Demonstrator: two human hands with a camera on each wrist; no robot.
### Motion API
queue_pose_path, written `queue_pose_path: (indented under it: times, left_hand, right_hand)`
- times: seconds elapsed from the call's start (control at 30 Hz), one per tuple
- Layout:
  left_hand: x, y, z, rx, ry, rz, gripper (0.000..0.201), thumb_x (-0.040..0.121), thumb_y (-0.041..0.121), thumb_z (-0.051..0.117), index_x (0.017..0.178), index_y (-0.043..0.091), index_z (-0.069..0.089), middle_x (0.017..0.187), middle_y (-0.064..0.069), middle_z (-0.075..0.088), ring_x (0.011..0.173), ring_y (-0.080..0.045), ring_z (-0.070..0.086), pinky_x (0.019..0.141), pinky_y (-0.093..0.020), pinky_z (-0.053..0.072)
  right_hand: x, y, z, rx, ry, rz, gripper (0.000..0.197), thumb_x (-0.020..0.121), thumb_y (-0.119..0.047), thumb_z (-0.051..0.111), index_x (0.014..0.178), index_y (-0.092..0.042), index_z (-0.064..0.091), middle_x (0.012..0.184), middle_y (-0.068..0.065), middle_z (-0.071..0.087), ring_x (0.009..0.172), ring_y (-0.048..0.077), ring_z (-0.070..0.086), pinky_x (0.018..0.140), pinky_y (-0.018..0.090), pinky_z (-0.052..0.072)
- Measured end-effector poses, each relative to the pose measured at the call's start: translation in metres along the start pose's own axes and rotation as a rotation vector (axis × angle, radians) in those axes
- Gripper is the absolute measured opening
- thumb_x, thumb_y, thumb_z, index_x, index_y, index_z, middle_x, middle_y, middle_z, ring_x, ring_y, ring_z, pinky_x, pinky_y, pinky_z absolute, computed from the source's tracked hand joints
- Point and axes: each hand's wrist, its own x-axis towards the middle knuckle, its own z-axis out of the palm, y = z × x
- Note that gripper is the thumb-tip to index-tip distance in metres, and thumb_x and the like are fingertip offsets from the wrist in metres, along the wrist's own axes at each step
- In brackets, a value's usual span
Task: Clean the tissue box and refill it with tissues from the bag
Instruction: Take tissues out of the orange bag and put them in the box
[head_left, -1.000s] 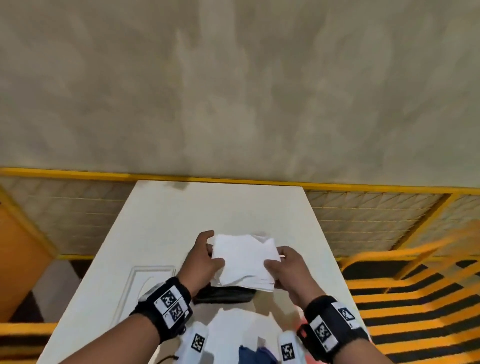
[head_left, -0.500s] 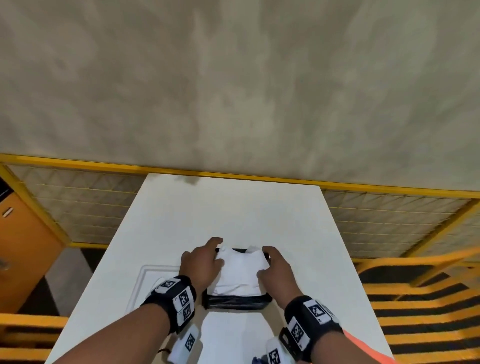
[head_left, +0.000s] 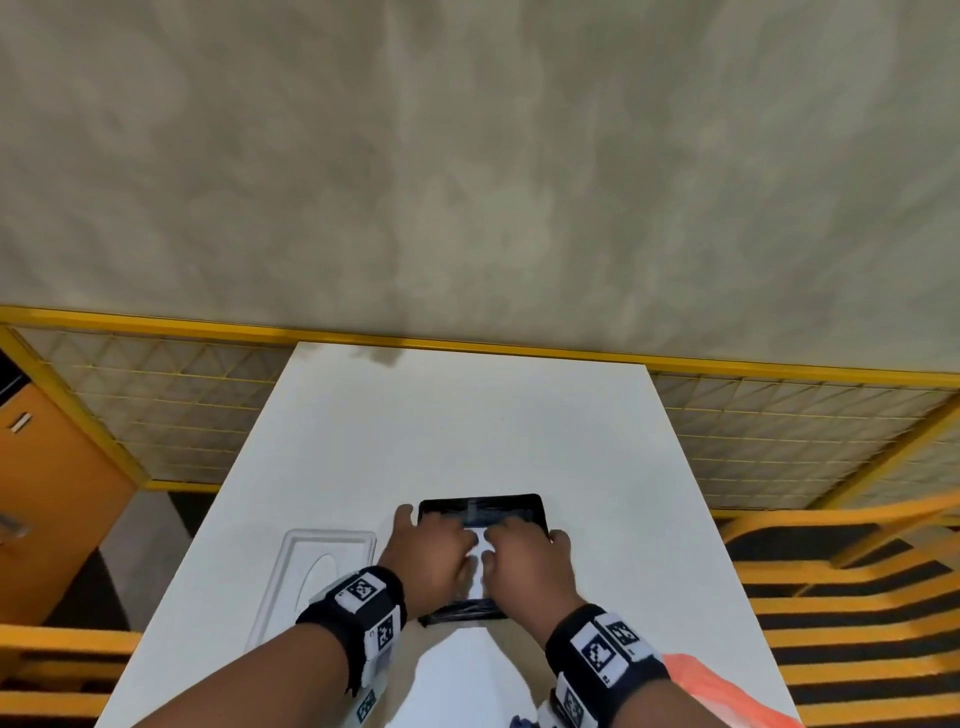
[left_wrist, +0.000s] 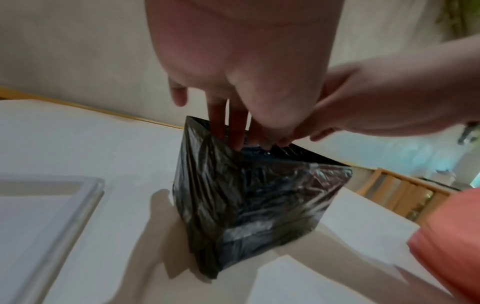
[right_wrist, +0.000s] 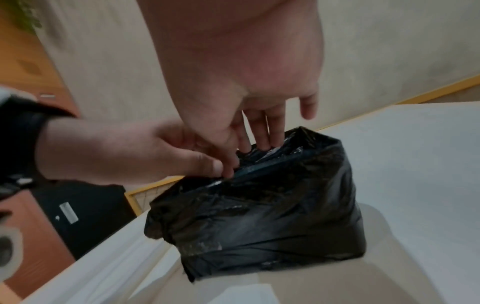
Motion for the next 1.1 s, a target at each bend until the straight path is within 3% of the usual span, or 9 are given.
queue_pose_path:
  times: [0.17,0.27,0.37,0.43,0.5,0.63,0.77,0.97,1.1]
  left_hand:
    - [-0.011,0.004,0.010,0.121,-0.298,0.009,0.058,0.103,0.042,0.022,0.101,0.014,0.073,0.104,-0.008,0.072,0.125,-0.032,0.047,0.106,-0.077,-0.017]
    - [-0.010,0.003,0.005,0.077,-0.243,-0.011,0.058,0.101,0.045,0.020,0.096,0.022,0.072,0.104,-0.002,0.072,0.129,-0.028,0.044,0.104,-0.076,-0.020]
    - [-0.009,0.014,-0.009,-0.013,-0.105,-0.015,0.045,0.096,0.043,0.024,0.094,0.025,0.066,0.102,0.005,0.066,0.116,-0.021,0.051,0.110,-0.071,-0.005]
    - [-0.007,0.033,-0.017,-0.086,0.028,0.055,0.046,0.090,0.042,0.023,0.099,0.026,0.065,0.103,0.006,0.065,0.107,-0.021,0.057,0.110,-0.056,0.022]
    - [-0.002,0.063,-0.021,-0.246,0.076,0.212,0.038,0.091,0.036,0.031,0.101,0.026,0.066,0.102,0.006,0.068,0.102,-0.020,0.063,0.091,-0.036,0.038]
    - [-0.004,0.150,-0.024,-0.481,-0.090,0.525,0.031,0.096,0.024,0.045,0.119,0.022,0.066,0.120,0.001,0.069,0.110,-0.017,0.060,0.093,-0.030,0.047]
    - [-0.006,0.234,-0.015,-0.456,-0.288,0.681,0.032,0.093,0.021,0.045,0.117,0.020,0.067,0.119,-0.003,0.070,0.110,-0.020,0.061,0.093,-0.032,0.046]
    - [0.000,0.269,0.015,-0.133,-0.288,0.587,0.030,0.091,0.021,0.052,0.118,0.016,0.064,0.126,-0.009,0.062,0.113,-0.030,0.060,0.085,-0.034,0.047]
    - [0.014,0.263,0.021,-0.030,-0.270,0.422,0.056,0.085,0.026,0.061,0.138,0.021,0.044,0.145,-0.001,0.044,0.127,-0.029,0.052,0.093,-0.045,0.050]
  right_hand:
    - [-0.005,0.003,0.007,-0.157,-0.276,-0.001,0.023,0.098,-0.031,0.035,0.091,-0.023,0.056,0.104,-0.001,0.066,0.100,0.024,0.060,0.104,0.067,0.013]
    - [-0.020,0.016,0.000,0.123,-0.057,-0.004,0.031,0.094,-0.033,0.036,0.108,-0.027,0.063,0.113,-0.009,0.063,0.107,0.013,0.058,0.110,0.056,0.021]
    - [-0.056,0.047,-0.020,0.493,0.315,0.036,0.019,0.090,-0.023,0.050,0.097,-0.027,0.067,0.096,-0.015,0.064,0.087,0.000,0.060,0.085,0.028,0.046]
    - [-0.091,0.078,-0.036,0.585,0.324,0.179,0.019,0.090,-0.010,0.057,0.085,-0.025,0.066,0.082,-0.013,0.066,0.077,0.001,0.061,0.067,0.013,0.044]
    - [-0.128,0.115,-0.041,0.556,0.187,0.361,0.023,0.090,-0.009,0.055,0.078,-0.026,0.064,0.076,-0.010,0.068,0.069,0.002,0.063,0.059,0.015,0.045]
    - [-0.181,0.174,-0.015,0.236,0.013,0.525,0.020,0.094,-0.020,0.052,0.088,-0.032,0.066,0.095,-0.012,0.069,0.088,0.007,0.062,0.075,0.019,0.048]
    - [-0.200,0.193,0.002,0.221,0.111,0.508,0.021,0.095,-0.016,0.051,0.097,-0.027,0.070,0.095,-0.010,0.069,0.082,0.004,0.057,0.065,0.009,0.033]
    - [-0.209,0.206,0.023,0.081,0.028,0.493,0.042,0.082,-0.017,0.057,0.122,-0.028,0.061,0.124,-0.005,0.065,0.113,0.018,0.060,0.095,0.030,0.048]
    - [-0.213,0.210,0.019,0.063,0.003,0.491,0.049,0.082,-0.016,0.060,0.129,-0.028,0.054,0.129,-0.005,0.061,0.119,0.019,0.056,0.096,0.040,0.049]
